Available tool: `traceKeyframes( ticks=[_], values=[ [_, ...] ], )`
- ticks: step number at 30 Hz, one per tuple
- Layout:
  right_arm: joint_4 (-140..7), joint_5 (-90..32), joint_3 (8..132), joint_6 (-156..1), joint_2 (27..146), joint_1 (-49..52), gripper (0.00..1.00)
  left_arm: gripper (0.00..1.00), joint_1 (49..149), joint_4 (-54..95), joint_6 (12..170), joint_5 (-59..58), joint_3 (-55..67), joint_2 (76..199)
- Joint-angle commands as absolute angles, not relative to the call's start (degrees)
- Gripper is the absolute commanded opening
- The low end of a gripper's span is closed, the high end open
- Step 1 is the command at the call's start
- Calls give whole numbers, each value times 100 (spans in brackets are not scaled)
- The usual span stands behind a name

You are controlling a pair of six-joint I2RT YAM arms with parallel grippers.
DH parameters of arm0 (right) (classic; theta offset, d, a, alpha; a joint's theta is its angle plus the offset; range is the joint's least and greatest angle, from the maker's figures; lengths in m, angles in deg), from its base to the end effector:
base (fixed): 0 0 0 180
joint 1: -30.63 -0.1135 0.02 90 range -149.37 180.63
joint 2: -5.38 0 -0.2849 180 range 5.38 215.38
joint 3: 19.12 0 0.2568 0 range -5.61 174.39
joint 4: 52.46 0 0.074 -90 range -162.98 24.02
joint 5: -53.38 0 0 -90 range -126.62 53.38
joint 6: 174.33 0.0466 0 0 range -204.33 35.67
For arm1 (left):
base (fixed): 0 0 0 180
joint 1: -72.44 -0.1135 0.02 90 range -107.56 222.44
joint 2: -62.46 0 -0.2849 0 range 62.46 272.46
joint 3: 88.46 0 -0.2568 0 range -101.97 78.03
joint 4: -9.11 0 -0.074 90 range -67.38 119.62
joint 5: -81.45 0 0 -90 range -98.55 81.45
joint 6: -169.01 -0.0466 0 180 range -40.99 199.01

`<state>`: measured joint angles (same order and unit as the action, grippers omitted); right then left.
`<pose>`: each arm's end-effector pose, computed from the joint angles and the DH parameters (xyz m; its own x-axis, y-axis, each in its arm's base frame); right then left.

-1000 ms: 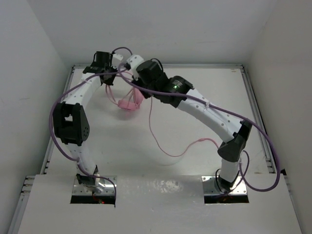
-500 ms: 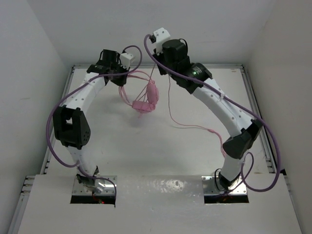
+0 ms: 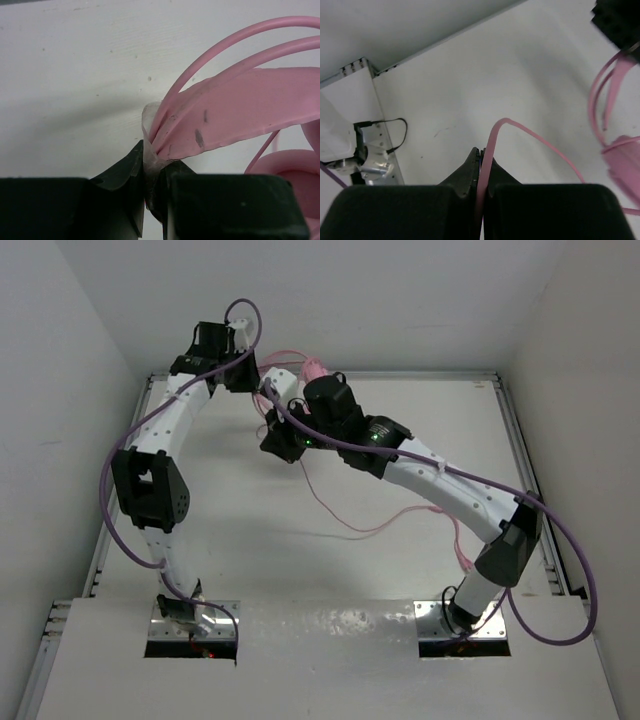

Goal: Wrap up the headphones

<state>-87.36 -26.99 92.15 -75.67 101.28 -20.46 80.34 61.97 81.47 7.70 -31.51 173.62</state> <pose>0.2514 0.3239 0.4249 -0.3380 -0.1824 -0.9233 -0.8247 0.5301 0.1972 0.4576 -0.0767 0.3542 -0.6635 0.0505 -0.7465 0.3130 0.9249 -0.2157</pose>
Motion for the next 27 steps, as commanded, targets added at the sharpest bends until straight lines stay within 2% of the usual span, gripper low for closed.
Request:
traceKeyframes(
  ticks=[1,7,12,19,27],
  values=[
    [-7961,-2088,8967,-6931,9986,-1946,0,0,7956,5558,9349,1385,-3526,17101],
    [-7846,-1834,9230,-6649,10258,-2008,0,0,7956,5286,9720,1473,-3500,17136],
    [-7705,-1825,9423,-6544,10425,-2034,0,0,7973,5347,9432,1395,-3360,17136],
    [-8320,-3123,11004,-7149,10584,-2008,0,0,8044,5232,8210,648,-2542,16679],
    [-8057,-3222,11384,-6852,10584,-1464,0,0,8079,5277,7980,1386,-2261,16714]
  ],
)
